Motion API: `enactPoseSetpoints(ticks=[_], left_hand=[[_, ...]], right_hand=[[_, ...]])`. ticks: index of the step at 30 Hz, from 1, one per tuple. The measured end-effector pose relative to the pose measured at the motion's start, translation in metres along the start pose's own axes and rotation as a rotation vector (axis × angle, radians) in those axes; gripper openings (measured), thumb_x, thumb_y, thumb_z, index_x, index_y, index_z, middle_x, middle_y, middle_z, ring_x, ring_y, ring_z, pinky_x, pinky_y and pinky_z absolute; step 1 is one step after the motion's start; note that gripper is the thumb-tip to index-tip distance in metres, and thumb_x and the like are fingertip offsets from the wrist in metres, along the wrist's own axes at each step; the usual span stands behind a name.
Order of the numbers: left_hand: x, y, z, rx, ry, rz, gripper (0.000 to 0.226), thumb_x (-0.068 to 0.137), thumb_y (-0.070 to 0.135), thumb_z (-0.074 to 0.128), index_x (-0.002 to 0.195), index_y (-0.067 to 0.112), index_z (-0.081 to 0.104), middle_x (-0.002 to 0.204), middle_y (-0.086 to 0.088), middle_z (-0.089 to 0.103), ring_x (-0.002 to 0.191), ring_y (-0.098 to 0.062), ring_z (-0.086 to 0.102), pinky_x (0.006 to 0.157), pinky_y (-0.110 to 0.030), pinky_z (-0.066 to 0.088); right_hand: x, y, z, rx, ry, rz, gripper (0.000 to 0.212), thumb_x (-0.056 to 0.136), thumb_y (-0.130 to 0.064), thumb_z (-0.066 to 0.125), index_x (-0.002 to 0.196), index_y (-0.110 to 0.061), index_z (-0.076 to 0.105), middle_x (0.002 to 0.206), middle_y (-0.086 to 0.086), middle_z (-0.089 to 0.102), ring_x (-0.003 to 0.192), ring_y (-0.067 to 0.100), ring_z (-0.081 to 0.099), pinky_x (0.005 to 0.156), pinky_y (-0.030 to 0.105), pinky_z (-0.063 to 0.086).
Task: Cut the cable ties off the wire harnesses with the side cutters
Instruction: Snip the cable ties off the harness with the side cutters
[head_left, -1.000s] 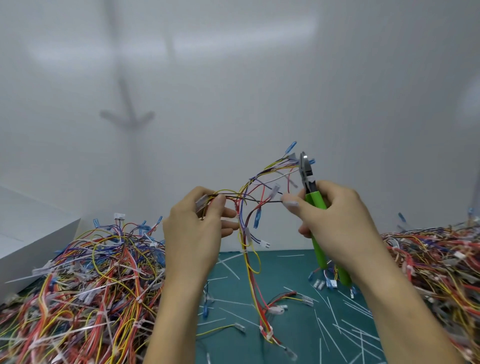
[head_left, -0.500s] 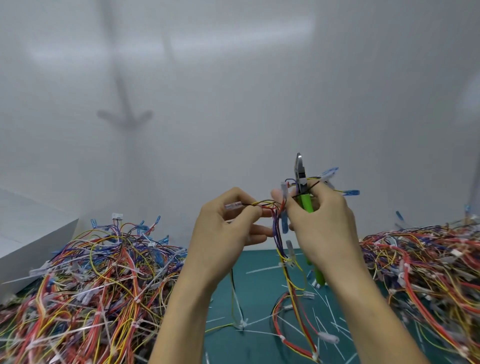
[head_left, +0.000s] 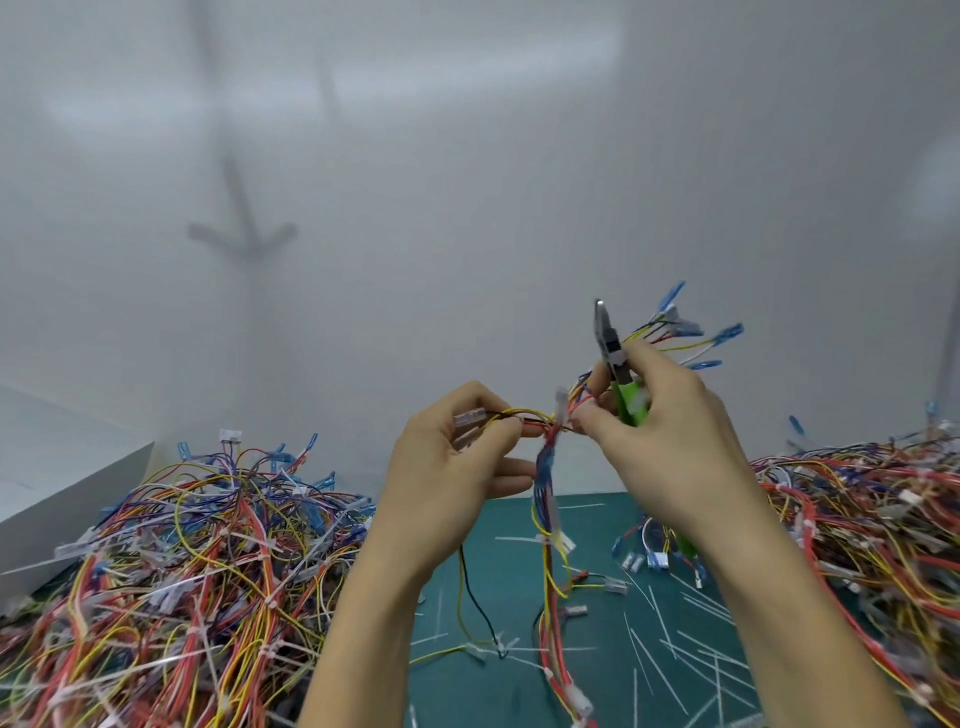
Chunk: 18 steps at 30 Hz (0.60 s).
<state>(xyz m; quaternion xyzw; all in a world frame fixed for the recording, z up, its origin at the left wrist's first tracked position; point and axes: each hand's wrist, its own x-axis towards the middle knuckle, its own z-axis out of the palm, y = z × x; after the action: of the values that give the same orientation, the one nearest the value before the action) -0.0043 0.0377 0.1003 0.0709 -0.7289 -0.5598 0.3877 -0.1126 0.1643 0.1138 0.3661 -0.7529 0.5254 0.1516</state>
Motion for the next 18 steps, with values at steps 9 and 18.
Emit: enactPoseSetpoints(ticks=[9, 18], left_hand=[[0.0, 0.001, -0.007, 0.027, 0.107, 0.044, 0.016, 0.093, 0.006, 0.057, 0.078, 0.011, 0.057, 0.089, -0.005, 0.076, 0.073, -0.033, 0.075, 0.069, -0.039, 0.062], [-0.001, 0.007, -0.008, -0.123, 0.171, -0.007, 0.013, 0.093, 0.003, 0.057, 0.081, 0.009, 0.056, 0.087, -0.009, 0.077, 0.074, -0.034, 0.075, 0.06, -0.029, 0.06]], right_hand=[[-0.004, -0.007, -0.005, -0.107, -0.091, -0.016, 0.022, 0.086, -0.043, 0.067, 0.102, -0.035, 0.056, 0.092, -0.012, 0.066, 0.083, 0.018, 0.063, 0.08, 0.039, 0.052], [-0.003, -0.011, -0.011, 0.124, -0.07, -0.064, 0.03, 0.081, -0.032, 0.077, 0.104, -0.039, 0.06, 0.103, -0.023, 0.061, 0.08, -0.002, 0.059, 0.069, 0.012, 0.041]])
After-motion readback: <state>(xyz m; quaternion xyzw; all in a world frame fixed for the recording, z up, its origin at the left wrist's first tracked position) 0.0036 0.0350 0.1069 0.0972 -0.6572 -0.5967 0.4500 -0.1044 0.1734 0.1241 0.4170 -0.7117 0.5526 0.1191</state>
